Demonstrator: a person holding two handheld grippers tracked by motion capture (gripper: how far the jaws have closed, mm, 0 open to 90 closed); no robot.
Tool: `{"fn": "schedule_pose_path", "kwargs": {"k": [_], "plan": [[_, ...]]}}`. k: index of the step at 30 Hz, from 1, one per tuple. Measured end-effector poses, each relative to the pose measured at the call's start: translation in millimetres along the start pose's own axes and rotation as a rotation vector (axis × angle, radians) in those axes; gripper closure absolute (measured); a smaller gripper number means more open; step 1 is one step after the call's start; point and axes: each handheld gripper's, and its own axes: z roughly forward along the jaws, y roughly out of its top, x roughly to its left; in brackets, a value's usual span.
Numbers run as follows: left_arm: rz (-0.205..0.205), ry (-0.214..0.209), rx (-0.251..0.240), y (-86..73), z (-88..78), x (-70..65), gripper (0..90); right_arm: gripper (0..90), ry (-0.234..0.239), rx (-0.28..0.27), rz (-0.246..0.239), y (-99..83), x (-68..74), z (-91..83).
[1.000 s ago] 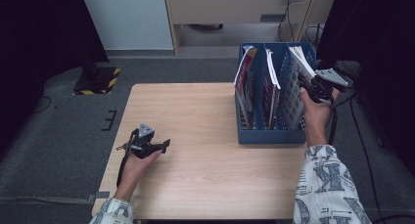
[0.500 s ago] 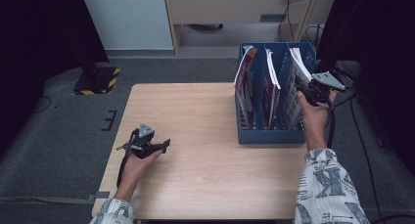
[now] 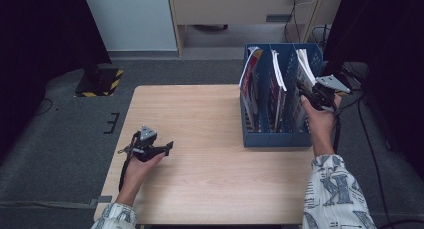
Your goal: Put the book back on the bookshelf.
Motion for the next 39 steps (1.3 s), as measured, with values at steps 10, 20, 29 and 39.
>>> {"fn": "schedule_pose_path", "kwargs": {"k": [10,20,29,39], "plan": [[0.001,0.000,0.001,0.3,-0.1,0.0,21.8,63.8,0.004,0.005,-0.038,-0.9,2.1,0.0],[-0.005,0.002,-0.009,0.6,-1.1,1.3,22.1,72.4,-0.028,0.035,-0.123,3.8,3.7,-0.9],[-0.015,0.002,-0.015,1.4,-1.5,1.8,22.0,72.0,-0.071,0.063,-0.181,7.2,-0.5,-1.6],[-0.016,0.000,-0.013,1.3,-1.0,0.5,21.9,71.1,-0.061,0.063,-0.202,6.7,6.1,-0.6]]}}
